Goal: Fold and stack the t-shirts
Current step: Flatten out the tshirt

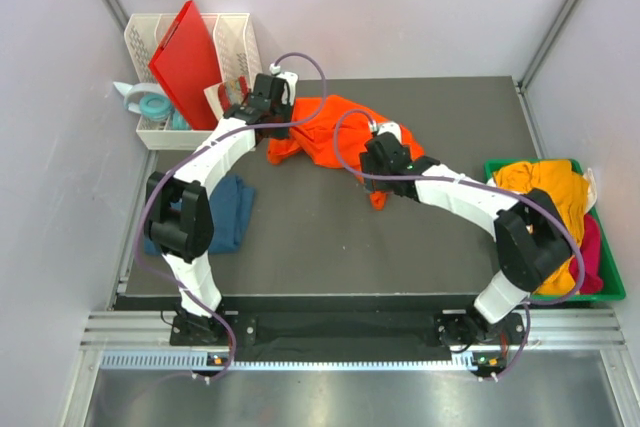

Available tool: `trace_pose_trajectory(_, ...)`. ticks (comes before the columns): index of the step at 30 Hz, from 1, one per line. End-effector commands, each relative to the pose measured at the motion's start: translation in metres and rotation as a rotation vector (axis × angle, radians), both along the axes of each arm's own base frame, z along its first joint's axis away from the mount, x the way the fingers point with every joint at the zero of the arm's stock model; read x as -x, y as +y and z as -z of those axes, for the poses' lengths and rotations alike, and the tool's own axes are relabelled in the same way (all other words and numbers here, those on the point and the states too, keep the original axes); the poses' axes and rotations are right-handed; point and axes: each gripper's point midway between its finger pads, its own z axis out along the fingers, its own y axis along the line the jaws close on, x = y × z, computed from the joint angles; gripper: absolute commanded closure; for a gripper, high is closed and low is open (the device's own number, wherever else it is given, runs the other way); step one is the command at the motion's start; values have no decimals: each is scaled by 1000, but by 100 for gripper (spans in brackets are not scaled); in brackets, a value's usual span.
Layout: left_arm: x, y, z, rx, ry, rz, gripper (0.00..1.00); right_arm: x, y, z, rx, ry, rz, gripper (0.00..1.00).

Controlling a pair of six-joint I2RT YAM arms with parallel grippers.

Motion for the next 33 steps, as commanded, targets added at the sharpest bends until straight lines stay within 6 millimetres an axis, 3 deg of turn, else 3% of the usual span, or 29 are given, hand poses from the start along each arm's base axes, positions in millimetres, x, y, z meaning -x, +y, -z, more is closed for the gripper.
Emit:
trace_pose_trajectory(1,0,1,-15,10,-32,-3,100,-9,13,2,-22,3,-8,34)
trace_pose_trajectory(8,6,1,-7,10,-16,4,100,12,21,15,-46,29,-16,44)
trace_pose_trajectory(16,9,-1,4,22,10,5,100,40,41,40,-40,84,-47,46)
trace_pose_trajectory(27,16,1,15,22,38,-2,100,16,42,58,32,79,16,47)
trace_pose_trajectory(28,16,2,15,20,38,-4,100,14,42,60,38,76,23,54)
trace_pose_trajectory(31,18,3,15,12,38,-6,100,11,37,57,48,62,53,100)
trace_pose_trajectory(33,20,4,14,9,37,-7,100,11,31,47,53,30,74,100)
